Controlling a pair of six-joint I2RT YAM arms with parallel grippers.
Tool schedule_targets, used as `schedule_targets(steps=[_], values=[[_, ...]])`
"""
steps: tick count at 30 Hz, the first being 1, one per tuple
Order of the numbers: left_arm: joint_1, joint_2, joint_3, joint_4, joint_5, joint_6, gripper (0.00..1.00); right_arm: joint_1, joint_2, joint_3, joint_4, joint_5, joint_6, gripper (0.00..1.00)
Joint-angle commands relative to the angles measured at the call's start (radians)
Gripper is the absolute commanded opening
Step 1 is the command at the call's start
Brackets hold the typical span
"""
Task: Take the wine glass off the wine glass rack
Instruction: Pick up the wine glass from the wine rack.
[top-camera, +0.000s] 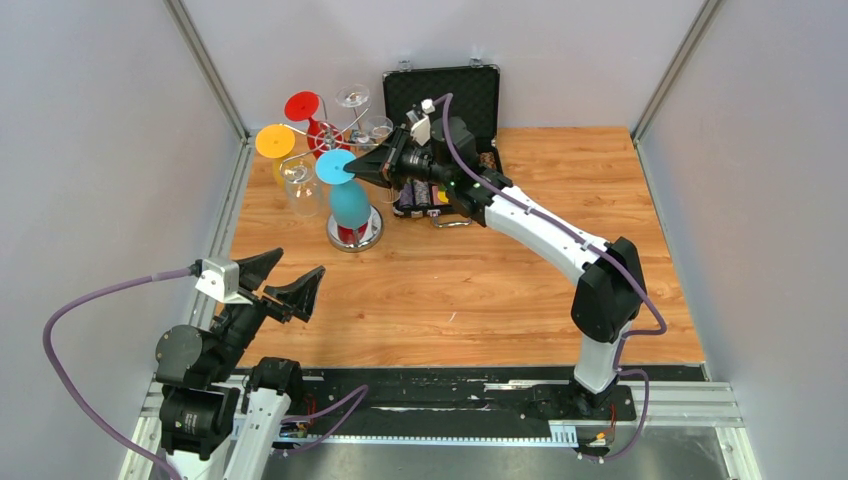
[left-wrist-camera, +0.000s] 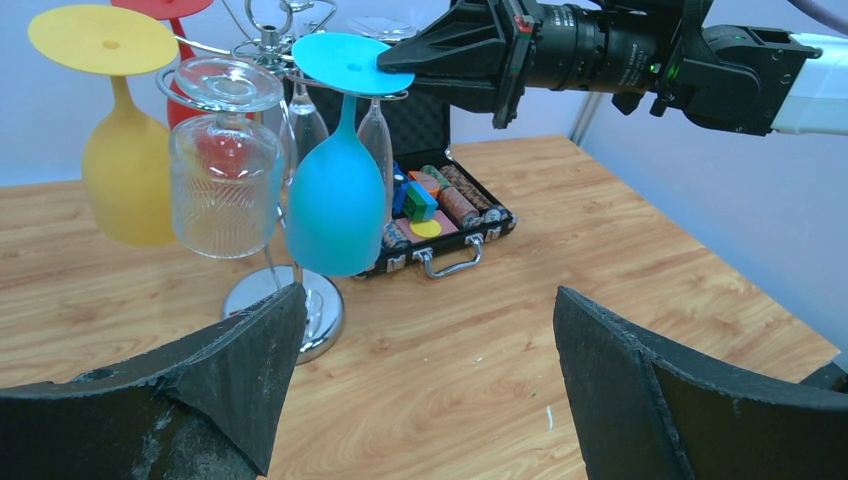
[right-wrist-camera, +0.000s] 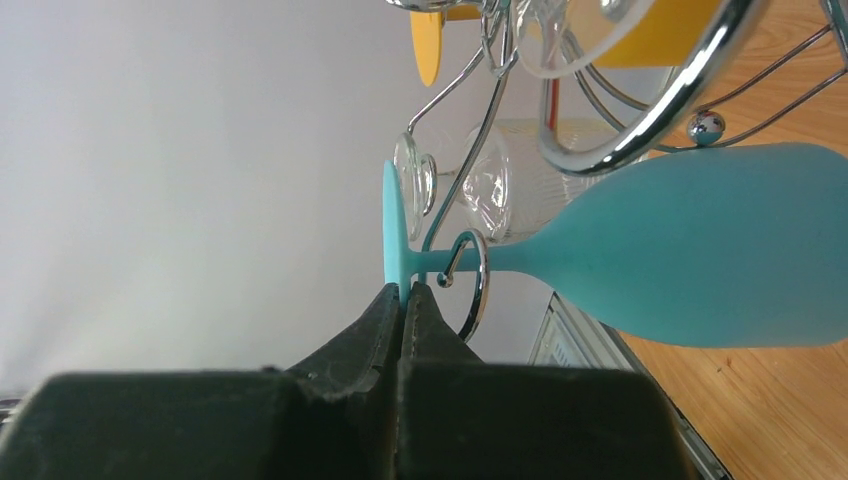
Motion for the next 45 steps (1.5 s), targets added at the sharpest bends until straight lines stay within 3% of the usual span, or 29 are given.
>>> schedule_targets(steps=[1,22,37,45], values=[[0.003,-0.006,0.007,0.009,-0.006,0.016,1.00,0.005,-0.022,0.021,0.026,0.073,0.039,0.00],[0.003,0.002,0.008,0.010,-0.009,0.019,1.00,-0.010,-0.089,-0.033,0.006,0.240,0.057,0.00],[0.003,0.001,0.011,0.006,-0.034,0.015,1.00,-0.021,-0.218,-0.179,0.042,0.266,0.078,0.00],[0.003,0.031,0.050,-0.031,-0.058,0.000,1.00,-0.021,-0.373,-0.360,0.107,0.266,0.072,0.00]])
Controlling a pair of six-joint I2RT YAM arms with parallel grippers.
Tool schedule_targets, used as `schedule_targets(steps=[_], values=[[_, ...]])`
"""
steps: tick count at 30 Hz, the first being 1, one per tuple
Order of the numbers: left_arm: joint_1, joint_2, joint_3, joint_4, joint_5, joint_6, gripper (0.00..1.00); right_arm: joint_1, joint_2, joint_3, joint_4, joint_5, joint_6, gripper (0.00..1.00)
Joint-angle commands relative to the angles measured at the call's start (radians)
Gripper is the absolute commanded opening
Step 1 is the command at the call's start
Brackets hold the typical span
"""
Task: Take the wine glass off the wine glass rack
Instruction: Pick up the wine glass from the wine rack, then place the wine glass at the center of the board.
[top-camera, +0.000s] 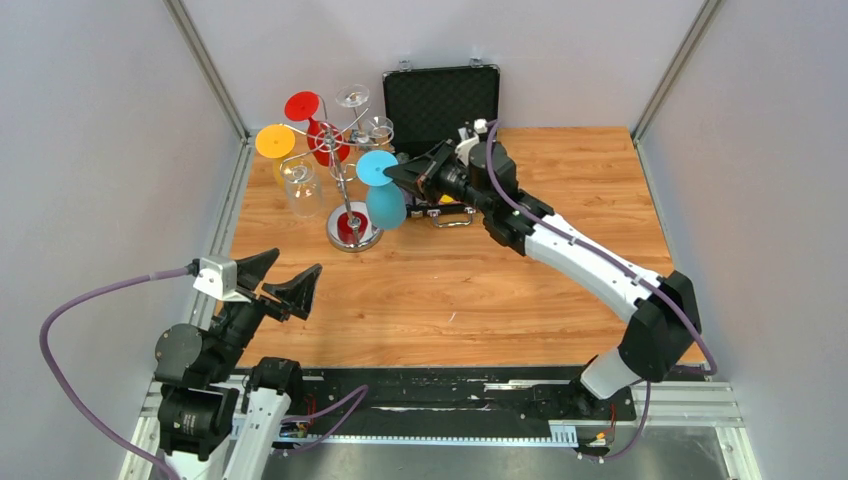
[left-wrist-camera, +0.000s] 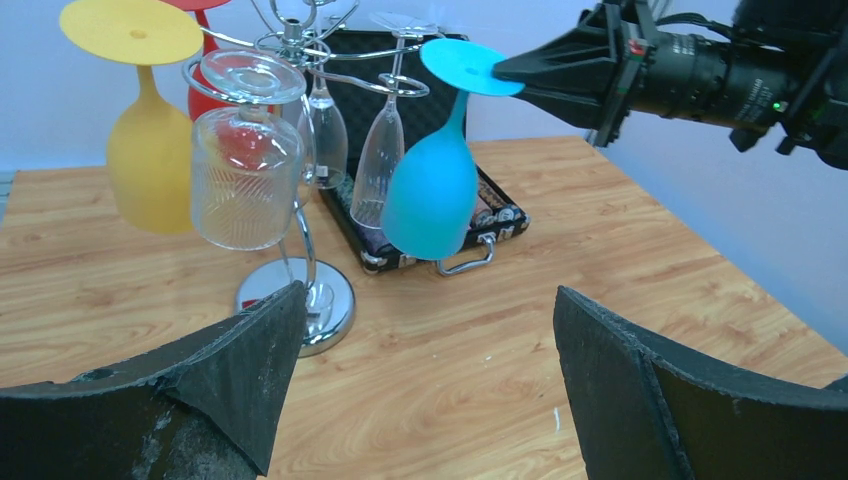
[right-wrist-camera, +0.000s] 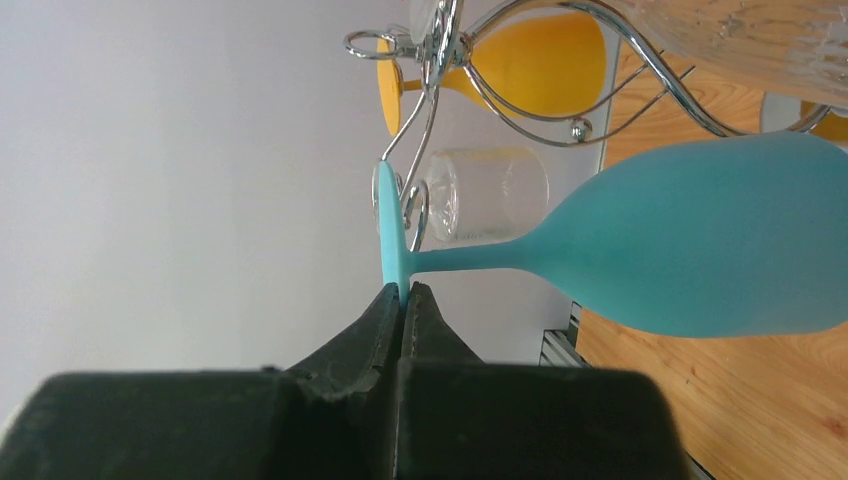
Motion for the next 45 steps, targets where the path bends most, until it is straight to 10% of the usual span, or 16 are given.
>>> schedule_targets(steps=[1,21,31,45], values=[[0.003,0.030,0.045,-0.021,-0.025,-0.005,1.00,-0.004,-0.131,-0.089,0.100,0.007,0.031,0.00],[0.003,0.268,0.233,-0.176,0.266,-0.155,1.00,-0.011,-0.566,-0.386,0.006,-0.200,-0.484,0.00],[0.004,0.385,0.131,0.048,0.597,-0.417,1.00,-0.005,-0.727,-0.449,-0.124,-0.280,-0.812,0.00],[-0.041,0.408,0.039,0.202,0.656,-0.655,1.00,0.230,-0.758,-0.490,-0.134,-0.249,-1.211,0.00]])
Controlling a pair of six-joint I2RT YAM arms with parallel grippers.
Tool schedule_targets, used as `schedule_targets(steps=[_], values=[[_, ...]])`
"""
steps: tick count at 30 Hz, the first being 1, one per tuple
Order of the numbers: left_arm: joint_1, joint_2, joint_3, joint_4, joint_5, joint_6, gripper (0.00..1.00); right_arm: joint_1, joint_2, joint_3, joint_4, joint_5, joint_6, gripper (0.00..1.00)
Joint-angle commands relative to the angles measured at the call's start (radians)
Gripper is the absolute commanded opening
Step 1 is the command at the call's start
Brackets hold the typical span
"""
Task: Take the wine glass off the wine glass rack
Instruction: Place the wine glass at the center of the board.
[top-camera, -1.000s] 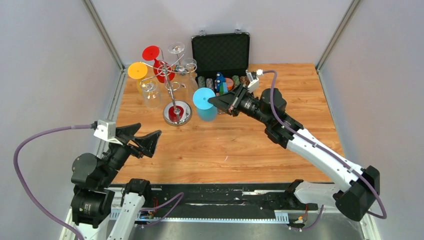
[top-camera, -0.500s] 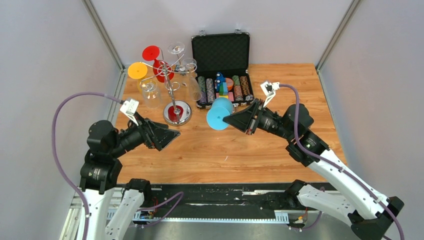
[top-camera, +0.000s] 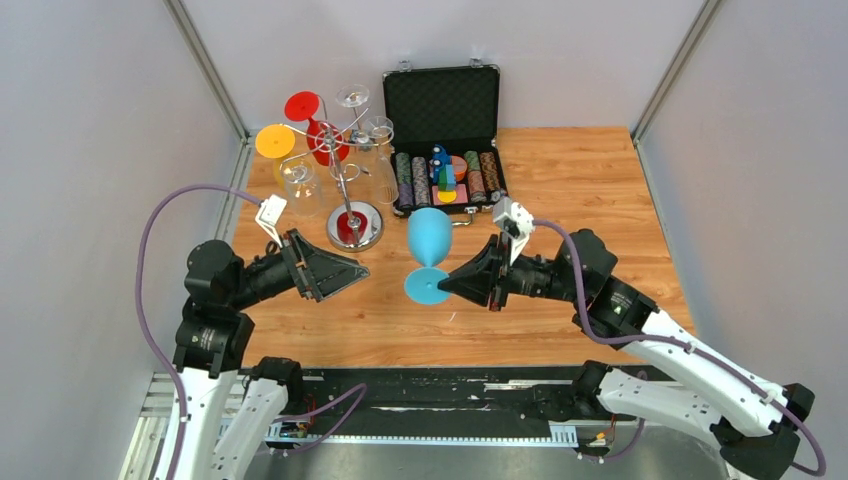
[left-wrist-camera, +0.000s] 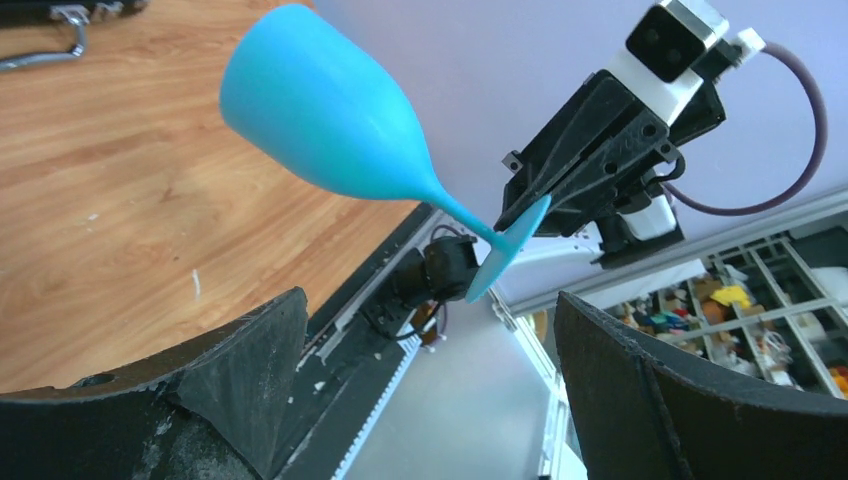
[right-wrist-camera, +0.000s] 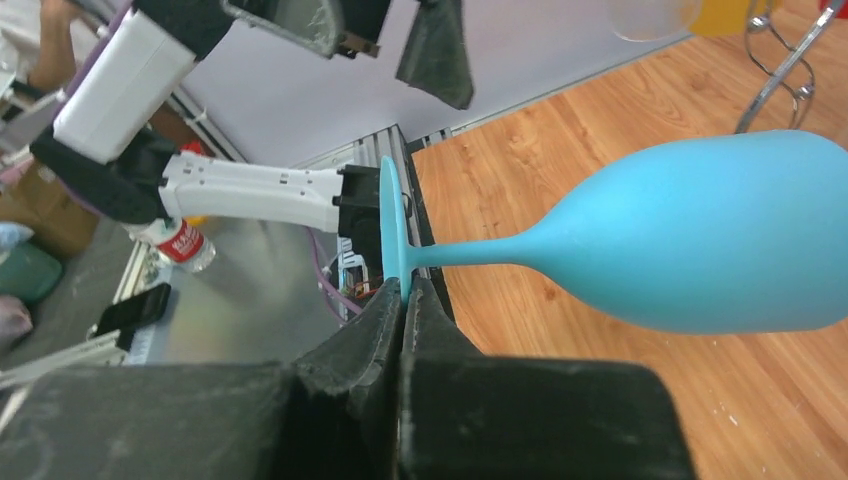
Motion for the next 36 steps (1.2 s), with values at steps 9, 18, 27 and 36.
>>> schedule_targets(steps=[9,18,27,36], values=[[-0.200,0.077,-0.065,0.161,-0.043,-0.111,1.00,0.281,0.005,-0.041,0.113,0.237,-0.451,0.00],[-0.366,0.094,-0.116,0.209,-0.158,-0.130,1.00,0.460,-0.009,-0.128,0.236,0.404,-0.688,0.00],[-0.455,0.106,-0.119,0.219,-0.204,-0.125,0.99,0.567,0.045,-0.134,0.261,0.578,-0.821,0.00],[-0.483,0.114,-0.125,0.231,-0.222,-0.123,0.92,0.623,0.099,-0.142,0.290,0.666,-0.883,0.00]])
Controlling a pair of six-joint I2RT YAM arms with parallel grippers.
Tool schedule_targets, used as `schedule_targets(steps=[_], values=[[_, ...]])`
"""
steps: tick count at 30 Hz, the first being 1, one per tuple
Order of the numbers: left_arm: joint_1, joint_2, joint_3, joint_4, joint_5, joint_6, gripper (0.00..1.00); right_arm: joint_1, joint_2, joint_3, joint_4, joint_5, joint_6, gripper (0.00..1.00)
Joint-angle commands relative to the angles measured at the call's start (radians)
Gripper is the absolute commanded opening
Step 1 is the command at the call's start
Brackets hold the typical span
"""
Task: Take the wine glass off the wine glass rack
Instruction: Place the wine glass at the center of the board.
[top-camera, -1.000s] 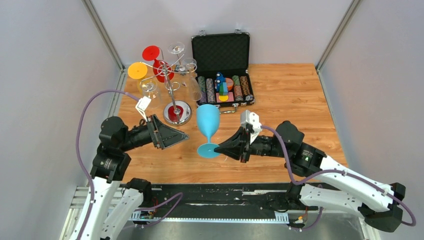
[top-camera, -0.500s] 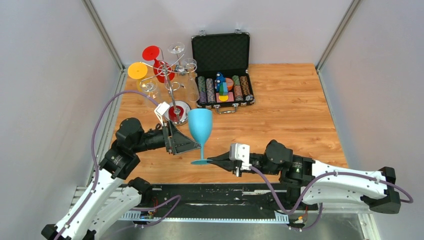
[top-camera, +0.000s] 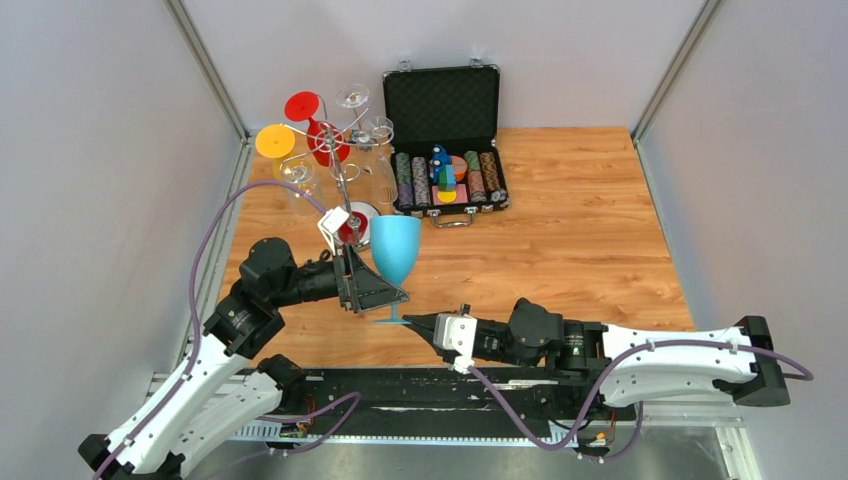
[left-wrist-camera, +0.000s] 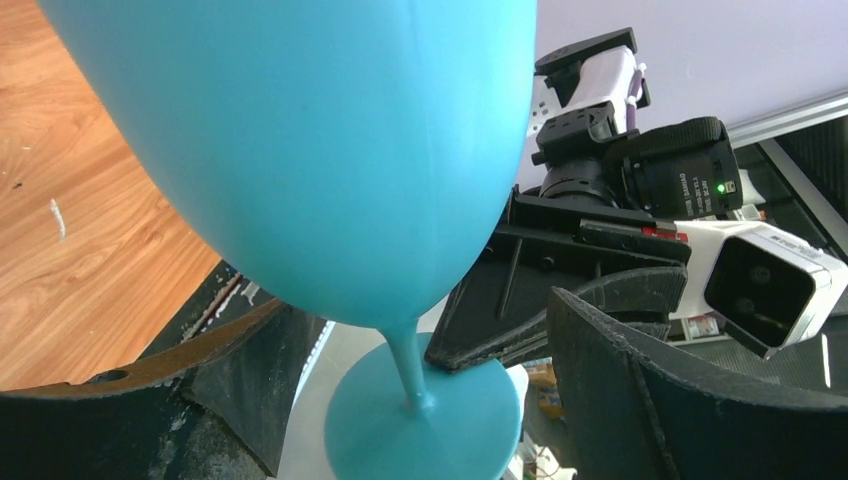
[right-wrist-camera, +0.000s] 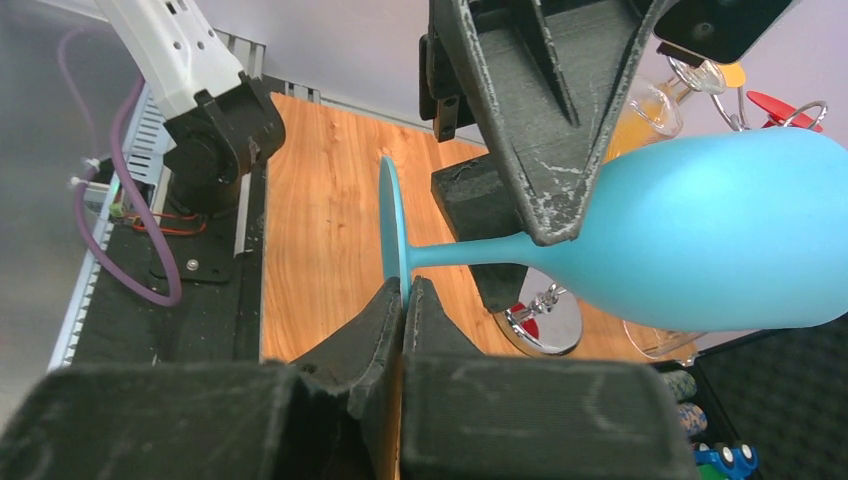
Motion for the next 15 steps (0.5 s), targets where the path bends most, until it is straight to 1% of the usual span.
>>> schedule_targets(steps=[1,13,15], values=[[-0.013,0.004,0.000,0.048,-0.017,0.005,0.91,0.023,0.006,-0.006,0.082,0.072,-0.057,0.00],[-0.026,0.010,-0.018,0.056,-0.013,0.015,0.64,0.051,0.031,-0.005,0.134,0.147,-0.103,0.00],[-0.026,0.013,-0.023,0.062,-0.011,0.017,0.58,0.055,0.038,-0.005,0.144,0.155,-0.113,0.00]])
